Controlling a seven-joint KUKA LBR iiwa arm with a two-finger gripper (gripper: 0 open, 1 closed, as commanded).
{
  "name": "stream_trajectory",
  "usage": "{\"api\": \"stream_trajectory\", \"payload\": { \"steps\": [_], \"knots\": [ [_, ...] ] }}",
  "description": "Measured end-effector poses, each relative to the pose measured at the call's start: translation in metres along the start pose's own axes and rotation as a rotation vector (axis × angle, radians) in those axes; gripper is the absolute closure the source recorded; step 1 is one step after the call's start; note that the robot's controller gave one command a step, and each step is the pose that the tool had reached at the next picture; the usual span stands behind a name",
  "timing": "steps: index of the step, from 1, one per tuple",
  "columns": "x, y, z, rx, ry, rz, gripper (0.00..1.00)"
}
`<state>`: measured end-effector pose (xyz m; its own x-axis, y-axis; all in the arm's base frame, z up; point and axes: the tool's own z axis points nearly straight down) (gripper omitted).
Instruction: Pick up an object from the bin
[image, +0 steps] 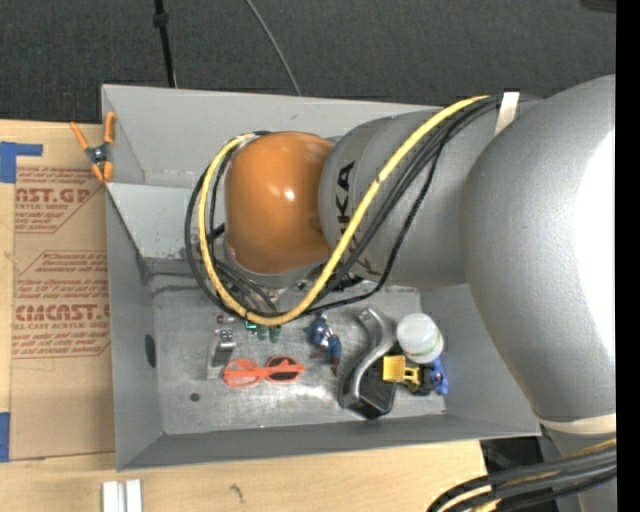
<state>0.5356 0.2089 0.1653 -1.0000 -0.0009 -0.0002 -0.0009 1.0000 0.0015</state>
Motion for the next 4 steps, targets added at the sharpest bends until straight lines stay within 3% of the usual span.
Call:
{"api": "stream_trajectory", "payload": {
  "steps": [1,2,3,4],
  "knots": [
    [-0.02,-0.015,0.015,-0.003,-0.005,-0.09,0.0],
    [-0.019,-0.044,0.032,0.003,-0.004,-0.175,0.0],
    [0.01,-0.076,0.052,0.001,-0.001,-0.284,0.0],
    [0.008,-0.104,0.09,-0.001,-0.003,-0.309,1.0]
  ]
}}
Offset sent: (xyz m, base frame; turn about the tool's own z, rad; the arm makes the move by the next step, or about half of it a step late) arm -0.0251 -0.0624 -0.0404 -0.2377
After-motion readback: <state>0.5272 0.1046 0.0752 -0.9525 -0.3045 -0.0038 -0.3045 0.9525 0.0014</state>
